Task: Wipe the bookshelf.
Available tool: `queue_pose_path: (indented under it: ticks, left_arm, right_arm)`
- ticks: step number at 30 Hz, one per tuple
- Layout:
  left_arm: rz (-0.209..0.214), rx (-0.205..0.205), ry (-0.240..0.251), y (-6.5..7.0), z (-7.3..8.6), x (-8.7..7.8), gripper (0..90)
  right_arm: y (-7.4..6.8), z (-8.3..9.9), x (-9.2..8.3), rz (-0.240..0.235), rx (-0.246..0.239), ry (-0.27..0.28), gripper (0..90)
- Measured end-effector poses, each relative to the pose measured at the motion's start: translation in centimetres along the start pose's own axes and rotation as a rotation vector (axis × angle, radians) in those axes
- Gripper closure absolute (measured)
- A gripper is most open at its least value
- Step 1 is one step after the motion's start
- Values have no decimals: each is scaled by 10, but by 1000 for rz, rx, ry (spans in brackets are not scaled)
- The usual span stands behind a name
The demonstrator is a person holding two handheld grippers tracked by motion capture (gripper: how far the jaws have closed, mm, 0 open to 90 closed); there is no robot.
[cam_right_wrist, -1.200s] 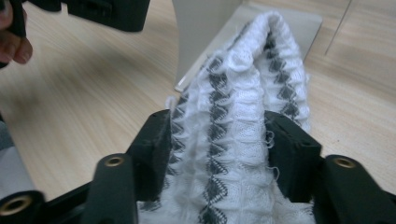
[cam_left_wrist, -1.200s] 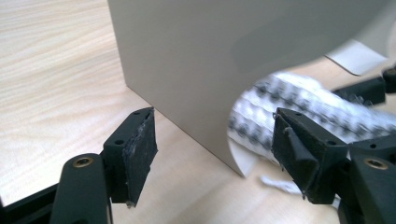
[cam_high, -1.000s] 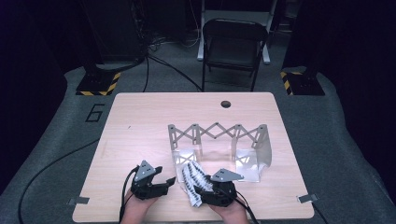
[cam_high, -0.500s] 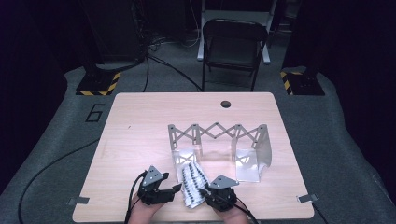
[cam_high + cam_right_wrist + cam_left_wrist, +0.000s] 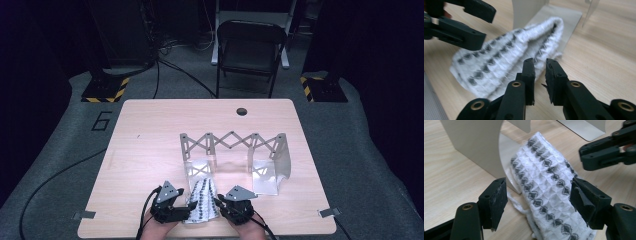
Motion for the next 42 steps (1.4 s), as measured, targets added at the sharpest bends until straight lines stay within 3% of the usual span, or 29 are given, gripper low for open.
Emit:
queue_pose_path:
  ticks: [2,3,4,6,8,10,11,12,15,16,17,19,21,22,25,32,37,39,42]
  left_arm:
    - [3,27,-12,1,1,3,299]
    - [20,8,-19,5,3,4,298]
    - [16,35,-29,5,4,5,297]
    - [30,12,-38,10,6,8,292]
    - [40,17,-47,13,8,10,282]
    - [38,48,-58,13,9,10,275]
    - [53,16,-61,16,10,11,272]
    - [51,14,-65,16,10,11,268]
    - [41,29,-67,12,10,10,267]
    - [45,3,-62,14,10,10,270]
    - [42,25,-64,12,10,9,271]
    - [43,0,-53,14,10,8,271]
    - [31,15,-52,14,9,8,259]
    - [30,0,-49,18,9,8,244]
    - [-8,35,-48,22,9,11,201]
    - [-76,85,-102,32,20,24,154]
    - [-130,145,-144,31,25,29,160]
    - [-143,134,-138,29,24,28,201]
    - [-150,119,-138,22,23,24,356]
  right_arm:
    - [-1,4,5,-10,-4,-25,796]
    - [-3,7,7,-18,-9,-38,800]
    - [-6,8,10,-21,-20,-44,807]
    - [-12,11,13,-27,-38,-65,815]
    - [-17,11,16,-37,-46,-57,818]
    - [-22,12,18,-59,-48,-80,819]
    - [-25,10,22,-65,-39,-57,819]
    - [-29,11,23,-93,-40,-81,819]
    - [-38,10,23,-134,-39,-83,811]
    - [-39,9,22,-143,-39,-76,802]
    - [-37,8,20,-134,-35,-54,792]
    - [-31,6,10,-126,-18,-33,776]
    - [-22,2,-2,-113,15,5,747]
    - [-18,0,-7,-111,19,25,724]
    - [-5,-3,-21,-81,23,69,667]
    - [11,3,-35,-45,31,101,606]
    - [18,8,-38,-32,53,112,587]
    - [21,9,-40,-28,54,116,584]
    - [22,11,-42,-24,55,121,581]
Point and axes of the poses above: each handheld gripper's, and its own axes: x roughly forward along the jaws, z roughly out of its underside, y roughly to its right, the point moved 8 cm from there along x, roughly forward along the jaws, and after that the axes turned 7 degrees about -y, right-handed, at the moved point
